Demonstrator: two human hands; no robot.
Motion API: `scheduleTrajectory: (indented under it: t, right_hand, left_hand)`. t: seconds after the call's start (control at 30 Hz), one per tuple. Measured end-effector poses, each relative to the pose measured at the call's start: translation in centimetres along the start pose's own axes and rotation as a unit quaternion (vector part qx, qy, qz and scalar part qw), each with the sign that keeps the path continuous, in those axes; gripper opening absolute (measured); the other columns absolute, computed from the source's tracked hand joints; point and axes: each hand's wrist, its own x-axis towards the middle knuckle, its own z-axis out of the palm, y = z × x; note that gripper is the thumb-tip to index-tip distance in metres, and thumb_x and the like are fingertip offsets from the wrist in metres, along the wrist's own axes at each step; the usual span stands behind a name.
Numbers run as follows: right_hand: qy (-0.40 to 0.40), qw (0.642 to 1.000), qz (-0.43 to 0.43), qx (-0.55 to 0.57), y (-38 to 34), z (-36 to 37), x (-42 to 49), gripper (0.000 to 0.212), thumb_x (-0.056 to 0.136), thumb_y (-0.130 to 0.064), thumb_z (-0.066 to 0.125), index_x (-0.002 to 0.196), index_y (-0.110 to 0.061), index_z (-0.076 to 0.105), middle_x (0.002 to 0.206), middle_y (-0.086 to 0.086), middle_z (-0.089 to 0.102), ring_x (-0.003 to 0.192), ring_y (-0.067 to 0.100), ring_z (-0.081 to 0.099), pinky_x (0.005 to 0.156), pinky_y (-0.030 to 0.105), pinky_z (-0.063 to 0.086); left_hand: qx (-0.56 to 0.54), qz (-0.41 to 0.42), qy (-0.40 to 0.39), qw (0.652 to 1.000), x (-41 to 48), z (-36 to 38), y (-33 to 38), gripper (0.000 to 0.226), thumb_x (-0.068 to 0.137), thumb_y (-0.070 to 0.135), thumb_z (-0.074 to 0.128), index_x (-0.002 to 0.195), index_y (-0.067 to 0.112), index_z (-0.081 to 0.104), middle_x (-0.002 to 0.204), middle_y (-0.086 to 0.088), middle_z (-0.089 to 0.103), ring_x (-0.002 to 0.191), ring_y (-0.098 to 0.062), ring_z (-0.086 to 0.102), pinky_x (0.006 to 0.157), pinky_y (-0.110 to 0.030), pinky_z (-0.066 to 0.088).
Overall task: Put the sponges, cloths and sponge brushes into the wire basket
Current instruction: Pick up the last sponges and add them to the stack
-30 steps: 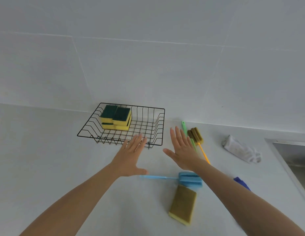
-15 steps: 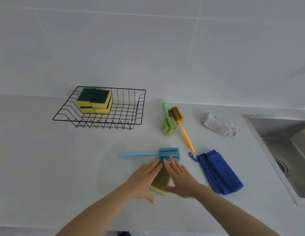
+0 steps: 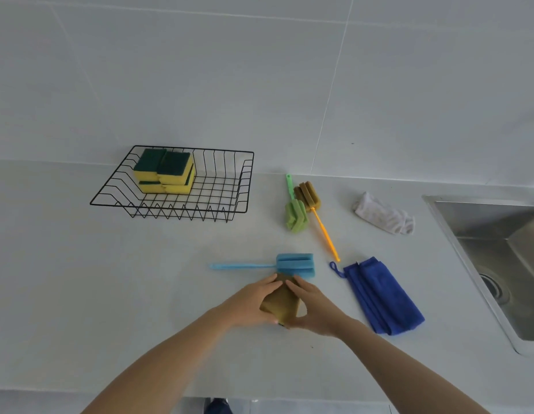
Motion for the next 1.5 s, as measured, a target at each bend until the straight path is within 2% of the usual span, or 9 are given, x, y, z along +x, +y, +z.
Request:
scheduleTrajectory:
  t: [0.1,0.2,0.33,0.6,0.77,0.87,1.07,1.2,1.5]
  right_hand:
    - [0.043,0.989,0.011,0.141,-0.7,-1.4,0.3,0.070,0.074,-0.033,0.072,0.136,-0.020,0.043,0.141,-0.003,0.044,0.133,0.017,0.038,0.104,0.023,0.030]
    - [0.071,0.951,0.012,0.300,-2.2,-3.0,0.9,0.055,0.057,-0.048,0.065,0.108,-0.026,0.062,0.116,-0.002,0.061,0.112,0.018,0.055,0.093,0.024,0.041]
    - [0.070,0.900,0.024,0.429,-5.4,-5.7,2.3,0.006,0.087,-0.024,0.057,0.090,-0.024,0.062,0.099,0.006,0.063,0.089,0.018,0.060,0.078,0.026,0.048]
    - [0.025,0.857,0.070,0.510,-12.9,-10.8,7.2,0.049,0.091,-0.052,0.039,0.115,-0.013,0.056,0.107,0.013,0.056,0.090,0.033,0.061,0.071,0.035,0.054]
    - [-0.033,0.836,0.070,0.543,-17.9,-13.1,10.7,0.047,0.091,-0.054,0.036,0.105,-0.013,0.055,0.100,0.014,0.056,0.085,0.037,0.059,0.071,0.039,0.051]
    - [-0.033,0.855,0.035,0.517,-20.4,-14.0,13.3,0.040,0.091,-0.054,0.039,0.109,-0.022,0.055,0.108,0.013,0.056,0.088,0.038,0.062,0.077,0.041,0.053]
    - [0.027,0.916,-0.038,0.399,-25.3,-14.7,19.2,0.068,0.091,-0.017,0.054,0.146,-0.034,0.017,0.116,0.005,0.058,0.083,0.022,0.060,0.080,0.033,0.054]
    - [0.040,0.934,-0.086,0.345,-28.0,-14.8,23.8,0.071,0.091,-0.003,0.051,0.145,-0.034,0.017,0.115,0.001,0.052,0.079,0.017,0.055,0.066,0.022,0.048]
    - [0.038,0.958,-0.056,0.278,-29.7,-13.6,33.3,0.043,0.090,-0.004,0.049,0.132,-0.014,0.044,0.090,-0.006,0.057,0.095,0.019,0.053,0.066,0.018,0.043]
  left_hand:
    - [-0.139,-0.006,0.029,0.990,-0.2,-2.0,-0.2,0.063,0.077,0.016,0.070,0.134,0.019,0.043,0.135,0.000,0.050,0.122,-0.014,0.047,0.105,-0.026,0.038]
    - [-0.219,-0.017,0.070,0.973,-0.5,-4.5,0.0,0.045,0.079,0.015,0.069,0.121,0.018,0.054,0.109,0.000,0.060,0.102,-0.014,0.058,0.095,-0.024,0.046]
    - [-0.306,-0.014,0.132,0.943,-1.1,-8.7,0.2,0.027,0.083,0.016,0.065,0.108,0.019,0.057,0.101,0.002,0.062,0.093,-0.008,0.059,0.078,-0.011,0.047]
    - [-0.311,-0.015,0.217,0.925,-2.4,-16.7,-1.5,0.049,0.081,0.012,0.066,0.127,0.019,0.050,0.115,-0.003,0.061,0.104,-0.017,0.057,0.084,-0.028,0.048]
    - [-0.325,-0.019,0.309,0.893,-2.4,-21.1,-3.6,0.039,0.088,0.019,0.058,0.126,0.018,0.050,0.109,-0.004,0.057,0.096,-0.015,0.056,0.062,-0.018,0.049]
    - [-0.331,-0.033,0.342,0.879,-2.1,-24.2,-5.3,0.034,0.089,0.023,0.055,0.123,0.017,0.051,0.108,-0.005,0.057,0.091,-0.011,0.056,0.056,-0.015,0.052]
    - [-0.370,-0.075,0.380,0.844,-0.7,-30.4,-10.0,0.035,0.087,0.024,0.059,0.118,0.010,0.051,0.113,-0.011,0.059,0.104,-0.025,0.058,0.082,-0.042,0.056]
    - [-0.366,-0.096,0.407,0.831,1.0,-34.1,-13.3,0.035,0.085,0.026,0.062,0.114,0.008,0.052,0.107,-0.010,0.059,0.098,-0.026,0.060,0.084,-0.044,0.055]
    - [-0.324,-0.151,0.374,0.856,5.5,-37.3,-20.7,0.021,0.088,0.020,0.058,0.100,0.004,0.066,0.106,-0.016,0.068,0.098,-0.030,0.063,0.090,-0.047,0.052]
